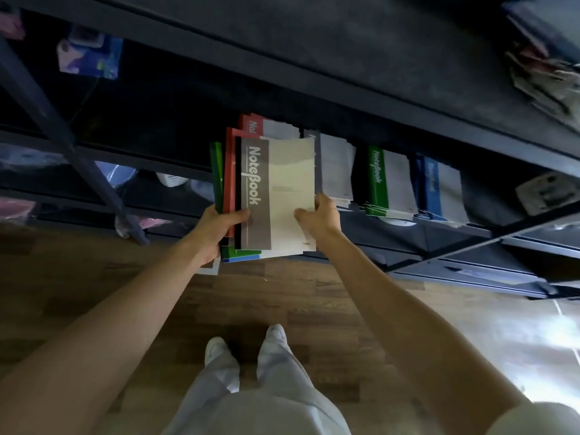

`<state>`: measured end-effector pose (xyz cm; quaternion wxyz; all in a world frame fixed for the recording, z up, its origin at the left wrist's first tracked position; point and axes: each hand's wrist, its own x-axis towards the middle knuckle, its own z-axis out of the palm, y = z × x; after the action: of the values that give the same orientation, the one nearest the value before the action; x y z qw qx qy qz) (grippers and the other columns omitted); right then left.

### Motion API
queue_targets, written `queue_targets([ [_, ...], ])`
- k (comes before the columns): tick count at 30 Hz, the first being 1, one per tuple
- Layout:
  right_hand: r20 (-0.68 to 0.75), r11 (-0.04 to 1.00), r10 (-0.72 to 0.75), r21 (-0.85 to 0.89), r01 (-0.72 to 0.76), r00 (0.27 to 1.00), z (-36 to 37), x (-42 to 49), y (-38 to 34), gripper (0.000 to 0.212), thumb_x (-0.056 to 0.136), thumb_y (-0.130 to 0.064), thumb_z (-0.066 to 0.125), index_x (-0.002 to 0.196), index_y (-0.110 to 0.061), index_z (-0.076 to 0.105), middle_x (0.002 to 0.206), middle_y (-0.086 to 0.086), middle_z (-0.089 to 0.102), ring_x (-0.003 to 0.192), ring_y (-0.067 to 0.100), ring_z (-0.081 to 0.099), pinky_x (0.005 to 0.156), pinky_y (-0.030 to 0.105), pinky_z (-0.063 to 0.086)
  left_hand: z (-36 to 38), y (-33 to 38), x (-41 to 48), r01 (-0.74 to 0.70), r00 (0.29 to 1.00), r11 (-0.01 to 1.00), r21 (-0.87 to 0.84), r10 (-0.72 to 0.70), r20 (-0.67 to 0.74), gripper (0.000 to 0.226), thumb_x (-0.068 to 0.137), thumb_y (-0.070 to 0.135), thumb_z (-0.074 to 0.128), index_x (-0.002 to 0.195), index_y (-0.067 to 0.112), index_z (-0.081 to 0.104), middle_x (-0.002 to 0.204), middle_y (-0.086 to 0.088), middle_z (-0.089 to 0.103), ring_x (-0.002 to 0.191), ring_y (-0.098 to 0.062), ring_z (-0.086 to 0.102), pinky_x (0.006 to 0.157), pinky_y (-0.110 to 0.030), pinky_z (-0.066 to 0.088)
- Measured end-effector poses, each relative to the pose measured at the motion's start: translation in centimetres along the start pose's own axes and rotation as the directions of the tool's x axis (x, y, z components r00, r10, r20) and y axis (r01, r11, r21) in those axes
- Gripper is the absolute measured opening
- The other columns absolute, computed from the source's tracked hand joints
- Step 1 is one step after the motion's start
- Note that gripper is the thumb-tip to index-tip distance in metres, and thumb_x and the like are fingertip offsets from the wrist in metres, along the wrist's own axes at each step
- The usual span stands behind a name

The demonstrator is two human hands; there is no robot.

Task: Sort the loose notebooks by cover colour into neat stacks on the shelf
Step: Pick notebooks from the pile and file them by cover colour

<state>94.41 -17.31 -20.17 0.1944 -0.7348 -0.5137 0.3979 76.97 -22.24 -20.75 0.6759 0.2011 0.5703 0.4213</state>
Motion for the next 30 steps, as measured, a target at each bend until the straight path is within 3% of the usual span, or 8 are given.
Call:
queue_targets([
  [2, -0.019, 0.999, 0.033, 0.019, -0.033, 0.999, -1.4, 0.0, 1.2, 0.013, 0.083, -0.008, 0.06, 0.081, -0.012, 0.047, 0.074, -0.001, 0.052, 0.068, 0.016, 0.05, 0.053, 0.023, 0.04, 1.1, -0.5, 0.1, 0.002, 0.999, 0.999, 0.035, -0.003, 0.039, 0.037, 0.091, 0.008, 0.055, 0.127, 0.01, 0.049, 0.089, 0.001, 0.061, 0.082, -0.015, 0.06, 0.063, -0.028, 0.046],
  [4, -0.067, 0.993, 0.086, 0.084, -0.08, 0.994, -2.5, 0.2, 2.7, 0.023, 0.082, -0.009, 0.063, 0.102, -0.006, 0.053, 0.092, 0.007, 0.06, 0.08, 0.022, 0.058, 0.065, 0.027, 0.049, 2.3, -1.1, 0.1, 0.004, 0.997, 0.997, 0.077, -0.01, 0.077, 0.041, 0.091, 0.007, 0.054, 0.131, 0.008, 0.045, 0.09, 0.002, 0.06, 0.082, -0.013, 0.059, 0.065, -0.026, 0.045],
  [7, -0.046, 0.959, 0.189, 0.223, -0.174, 0.981, -3.8, 1.0, 4.8, 0.034, 0.08, -0.001, 0.066, 0.113, 0.006, 0.058, 0.098, 0.017, 0.067, 0.09, 0.031, 0.065, 0.087, 0.037, 0.054, 3.9, -1.9, 0.7, 0.019, 0.996, 0.996, 0.092, -0.027, 0.09, 0.047, 0.091, 0.008, 0.055, 0.135, 0.008, 0.042, 0.1, -0.001, 0.06, 0.108, -0.025, 0.055, 0.073, -0.03, 0.045],
  [11, 0.181, 0.919, 0.282, 0.232, -0.32, 0.942, -5.7, 1.8, 7.6, 0.034, 0.081, 0.001, 0.068, 0.114, 0.001, 0.058, 0.103, 0.013, 0.065, 0.09, 0.027, 0.064, 0.079, 0.04, 0.056, 6.0, -2.6, 1.3, 0.036, 0.993, 0.995, 0.095, -0.046, 0.107, 0.044, 0.091, 0.01, 0.055, 0.134, 0.01, 0.045, 0.103, -0.002, 0.061, 0.098, -0.02, 0.059, 0.068, -0.029, 0.045],
  [16, 0.033, 0.987, 0.144, -0.078, -0.142, 0.989, -8.0, 3.8, 9.6, 0.036, 0.082, -0.01, 0.064, 0.116, -0.002, 0.055, 0.104, 0.008, 0.063, 0.091, 0.023, 0.062, 0.062, 0.023, 0.046, 8.0, -3.6, 2.1, 0.044, 0.997, 0.995, 0.086, -0.049, 0.052, 0.044, 0.09, 0.007, 0.057, 0.133, 0.011, 0.048, 0.112, -0.007, 0.062, 0.094, -0.019, 0.06, 0.067, -0.029, 0.047],
  [19, 0.019, 0.974, 0.098, -0.206, -0.092, 0.995, -9.4, 5.7, 9.4, 0.037, 0.092, -0.011, 0.055, 0.123, 0.0, 0.039, 0.101, 0.007, 0.05, 0.074, 0.019, 0.053, 0.046, 0.022, 0.036, 8.8, -4.1, 2.5, 0.075, 0.997, 0.995, 0.067, -0.076, 0.007, 0.048, 0.089, 0.005, 0.058, 0.135, 0.012, 0.045, 0.122, -0.011, 0.059, 0.096, -0.021, 0.059, 0.078, -0.035, 0.047],
  [26, -0.015, 0.969, 0.049, -0.241, -0.051, 0.999, -10.0, 11.2, 8.2, 0.04, 0.094, -0.009, 0.051, 0.128, 0.001, 0.032, 0.12, 0.024, 0.054, 0.096, 0.034, 0.057, 0.073, 0.037, 0.047, 8.9, -4.2, 3.1, 0.088, 0.989, 0.996, 0.029, -0.084, -0.121, 0.05, 0.087, 0.009, 0.061, 0.134, 0.014, 0.045, 0.126, -0.012, 0.058, 0.102, -0.024, 0.056, 0.087, -0.042, 0.044],
  [30, -0.057, 0.983, 0.092, -0.152, -0.1, 0.994, -9.3, 13.9, 7.4, 0.039, 0.092, -0.006, 0.051, 0.128, -0.001, 0.036, 0.125, 0.022, 0.054, 0.108, 0.034, 0.056, 0.087, 0.038, 0.047, 8.9, -3.9, 3.4, 0.082, 0.976, 0.997, 0.008, -0.079, -0.201, 0.044, 0.088, 0.007, 0.06, 0.129, 0.013, 0.046, 0.102, -0.001, 0.062, 0.093, -0.022, 0.058, 0.082, -0.041, 0.043],
])
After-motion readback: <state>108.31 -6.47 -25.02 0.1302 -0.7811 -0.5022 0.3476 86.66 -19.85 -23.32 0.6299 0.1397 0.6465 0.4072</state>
